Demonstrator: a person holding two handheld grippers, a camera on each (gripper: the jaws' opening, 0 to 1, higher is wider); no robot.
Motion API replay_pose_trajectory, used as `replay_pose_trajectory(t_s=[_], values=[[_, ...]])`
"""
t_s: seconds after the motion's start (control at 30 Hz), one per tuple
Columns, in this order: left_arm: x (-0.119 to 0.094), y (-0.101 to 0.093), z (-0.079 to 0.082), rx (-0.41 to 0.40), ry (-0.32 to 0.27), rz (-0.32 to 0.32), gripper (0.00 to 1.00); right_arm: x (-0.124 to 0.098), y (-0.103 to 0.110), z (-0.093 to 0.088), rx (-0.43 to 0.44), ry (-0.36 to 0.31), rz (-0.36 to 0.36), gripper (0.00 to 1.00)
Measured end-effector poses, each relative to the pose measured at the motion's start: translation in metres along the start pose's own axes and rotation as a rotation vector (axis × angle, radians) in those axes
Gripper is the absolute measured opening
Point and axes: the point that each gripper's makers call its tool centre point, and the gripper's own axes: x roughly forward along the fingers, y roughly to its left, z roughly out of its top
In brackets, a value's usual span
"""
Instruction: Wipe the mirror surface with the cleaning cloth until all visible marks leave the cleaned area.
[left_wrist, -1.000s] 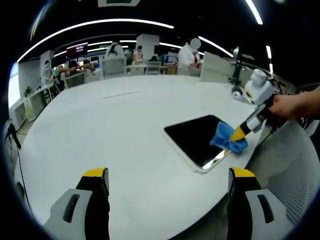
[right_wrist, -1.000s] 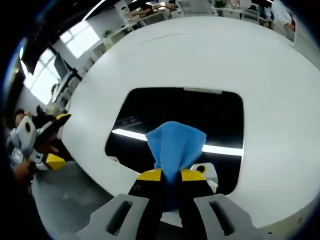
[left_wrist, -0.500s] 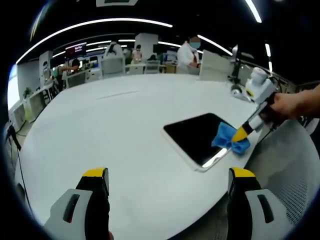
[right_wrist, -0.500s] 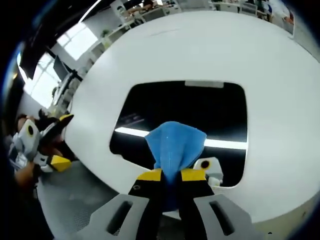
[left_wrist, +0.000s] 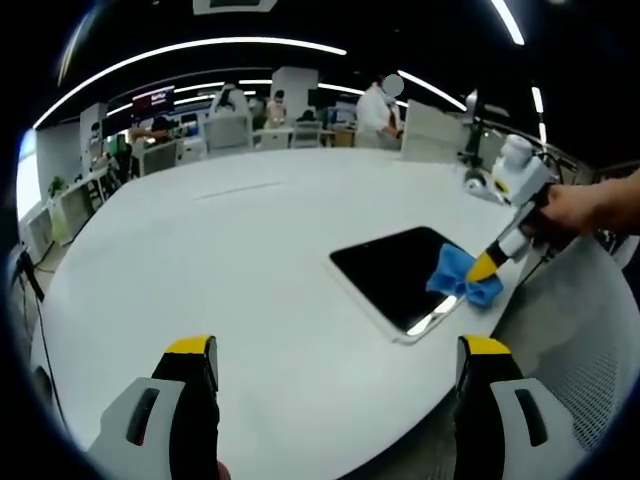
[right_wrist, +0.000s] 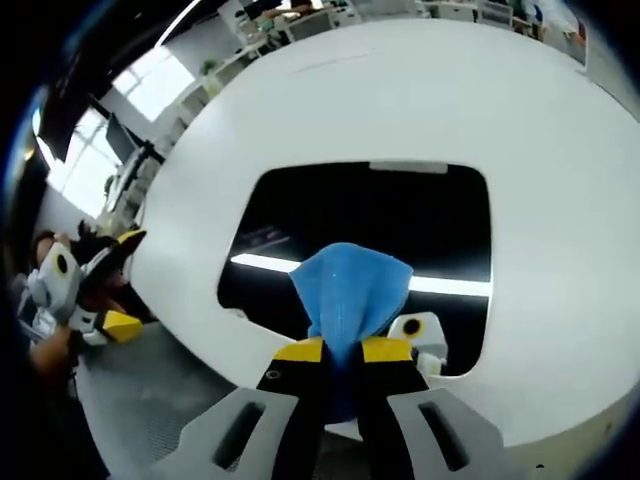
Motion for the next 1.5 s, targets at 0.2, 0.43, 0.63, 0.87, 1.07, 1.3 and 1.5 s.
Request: replay_pose_trajectory(t_s=[0.2,0.43,0.63,0.87,1.07,1.3,1.5], values=[[0.000,0.000,0.002,-0.005,-0.012,-0.003,0.99,-0.003,-0.008,-0.001,0.013,0.008,-0.003,0.06],[0.000,0.000,0.002,-0.003,-0.011,-0.003,0.99,-0.008,-0.022,-0.001,0.035,0.000,-0.015,0.06],[0.000,0.000,0.002,-0.003,-0.012,-0.002,0.99,-0.011,-0.031,-0.001,0.042,0.000,-0.025,0.06],[0.000,0.000,0.002,-0.004,-0.010,-0.004,0.99,-0.015,-0.041,-0.002,0.057,-0.003,-0.034,0.06],[0.000,-0.001,0.002,-0.004,-0.010,-0.004,0.99,-0.016,-0.042,-0.002,0.057,-0.005,-0.040,0.06],[0.000,0.000,0.002,-0.004,-0.008,-0.004,0.99,-0.016,-0.041,-0.002,0.053,-0.005,-0.041,0.07],[0.000,0.000,0.002,-0.004,-0.010,-0.002,0.99,-0.016,-0.041,-0.001,0.053,-0.006,-0.046,0.07]])
